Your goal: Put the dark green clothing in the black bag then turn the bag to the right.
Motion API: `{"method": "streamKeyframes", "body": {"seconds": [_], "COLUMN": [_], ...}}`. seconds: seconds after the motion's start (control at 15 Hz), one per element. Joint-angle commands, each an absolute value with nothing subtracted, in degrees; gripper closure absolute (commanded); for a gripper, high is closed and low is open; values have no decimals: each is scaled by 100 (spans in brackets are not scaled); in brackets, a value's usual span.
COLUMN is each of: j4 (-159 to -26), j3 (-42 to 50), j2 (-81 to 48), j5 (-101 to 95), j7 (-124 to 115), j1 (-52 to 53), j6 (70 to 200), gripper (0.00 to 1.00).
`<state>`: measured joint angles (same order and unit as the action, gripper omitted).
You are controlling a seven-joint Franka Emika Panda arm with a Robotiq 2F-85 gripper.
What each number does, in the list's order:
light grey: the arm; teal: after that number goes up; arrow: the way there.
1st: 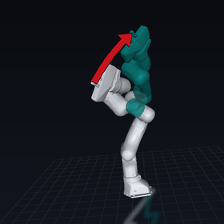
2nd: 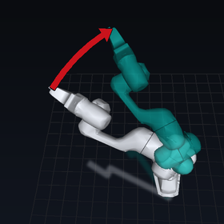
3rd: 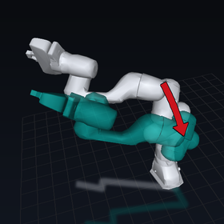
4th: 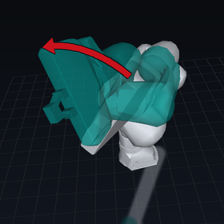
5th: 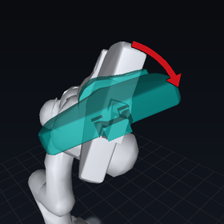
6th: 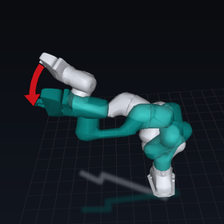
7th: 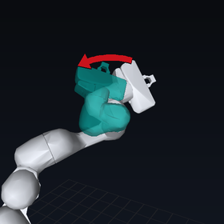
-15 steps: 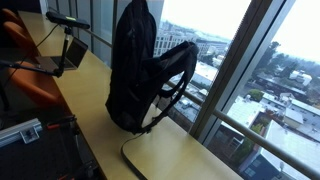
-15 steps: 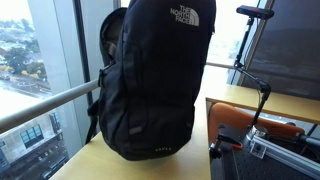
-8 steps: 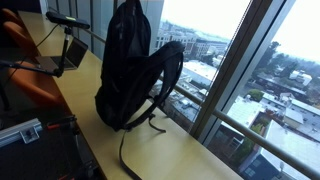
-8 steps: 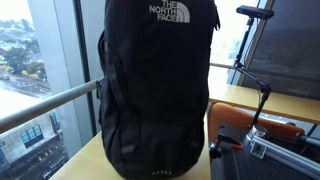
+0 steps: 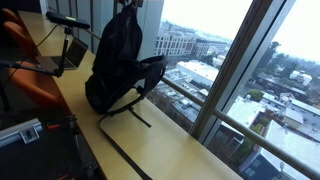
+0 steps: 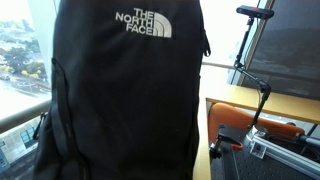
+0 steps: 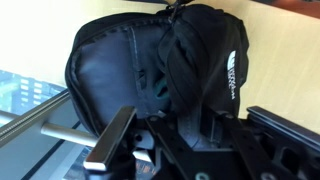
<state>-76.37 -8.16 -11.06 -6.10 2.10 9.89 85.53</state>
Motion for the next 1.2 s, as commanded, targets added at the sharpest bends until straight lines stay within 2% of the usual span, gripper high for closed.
{"method": "streamKeyframes", "body": {"seconds": [0.0, 0.6, 1.13], "j4": [-7609, -7999, -8184], "j3": [-732, -383, -213], "j2": [-1073, -1346, -2525], "j5": [-437, -117, 310], "j7": [131, 370, 950], "j1": [856, 221, -254], "j6": [8743, 9378, 10437], "gripper": [99, 99, 99]}}
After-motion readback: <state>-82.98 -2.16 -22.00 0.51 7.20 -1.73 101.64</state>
